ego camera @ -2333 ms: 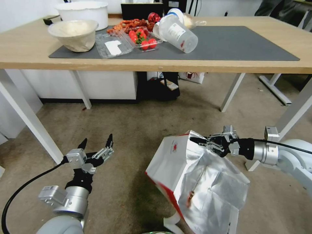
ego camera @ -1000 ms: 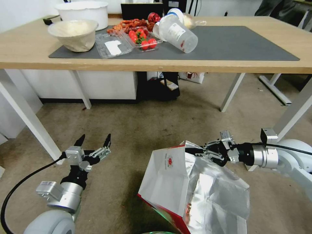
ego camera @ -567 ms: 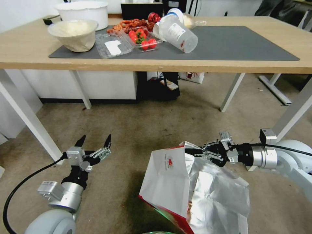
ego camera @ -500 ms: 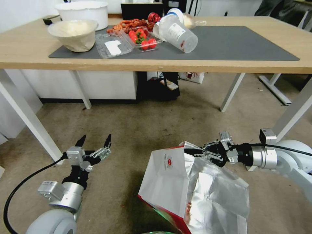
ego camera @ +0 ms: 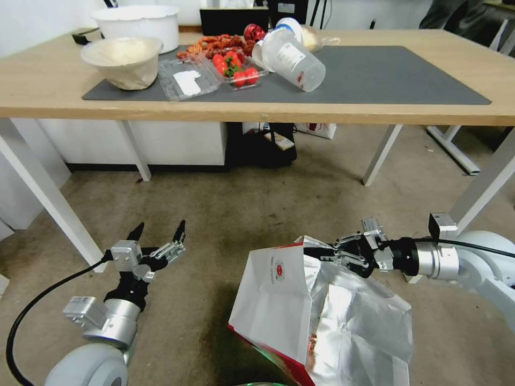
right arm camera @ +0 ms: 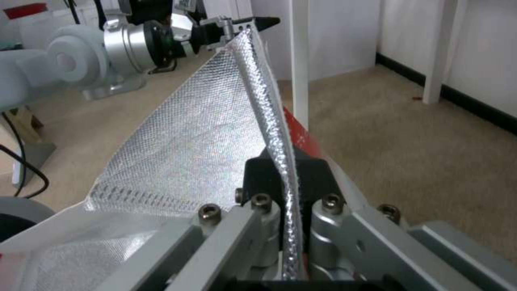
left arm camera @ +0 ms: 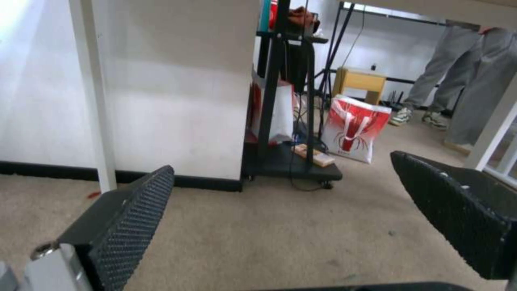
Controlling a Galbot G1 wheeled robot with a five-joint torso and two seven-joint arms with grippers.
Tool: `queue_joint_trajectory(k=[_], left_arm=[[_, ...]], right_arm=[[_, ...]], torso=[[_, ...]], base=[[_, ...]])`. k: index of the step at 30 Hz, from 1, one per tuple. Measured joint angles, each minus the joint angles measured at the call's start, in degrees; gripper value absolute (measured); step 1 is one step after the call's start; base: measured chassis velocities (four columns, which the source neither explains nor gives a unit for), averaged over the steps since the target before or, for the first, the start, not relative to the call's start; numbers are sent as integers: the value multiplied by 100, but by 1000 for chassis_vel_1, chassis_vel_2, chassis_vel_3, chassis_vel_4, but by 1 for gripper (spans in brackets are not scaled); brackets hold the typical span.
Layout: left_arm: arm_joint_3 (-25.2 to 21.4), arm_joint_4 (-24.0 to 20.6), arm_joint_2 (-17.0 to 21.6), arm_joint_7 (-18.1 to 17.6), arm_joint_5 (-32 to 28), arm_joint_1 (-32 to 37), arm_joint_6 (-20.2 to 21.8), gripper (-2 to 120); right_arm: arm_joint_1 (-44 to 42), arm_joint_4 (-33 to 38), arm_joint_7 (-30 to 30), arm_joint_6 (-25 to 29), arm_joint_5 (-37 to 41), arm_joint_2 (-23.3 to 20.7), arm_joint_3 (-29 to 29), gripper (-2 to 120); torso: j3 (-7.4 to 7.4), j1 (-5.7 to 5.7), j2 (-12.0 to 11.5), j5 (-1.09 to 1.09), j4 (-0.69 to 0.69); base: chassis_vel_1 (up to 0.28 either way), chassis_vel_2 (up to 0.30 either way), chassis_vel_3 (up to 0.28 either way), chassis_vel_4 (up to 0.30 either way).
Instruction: Pick up the food delivery bag from the floor and place it on the table.
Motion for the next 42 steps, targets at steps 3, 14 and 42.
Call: queue_joint_trajectory(k=[3, 14, 42], left_arm=[[-5, -9, 4, -5, 0, 5, 0, 100], [-11, -36, -9, -30, 0, 18, -1, 100], [-22, -68, -16, -77, 14, 24, 3, 100]], right_arm=[[5, 14, 11, -6, 27, -20, 1, 0], [27, 21, -7, -22, 83, -61, 2, 0], [23, 72, -86, -22, 75, -46, 4, 0]], torso=[[66, 8, 77, 0, 0], [316, 48, 361, 1, 0], [806, 174, 982, 1, 0]], base=[[0, 0, 0, 0], [0, 0, 0, 0], [0, 0, 0, 0]])
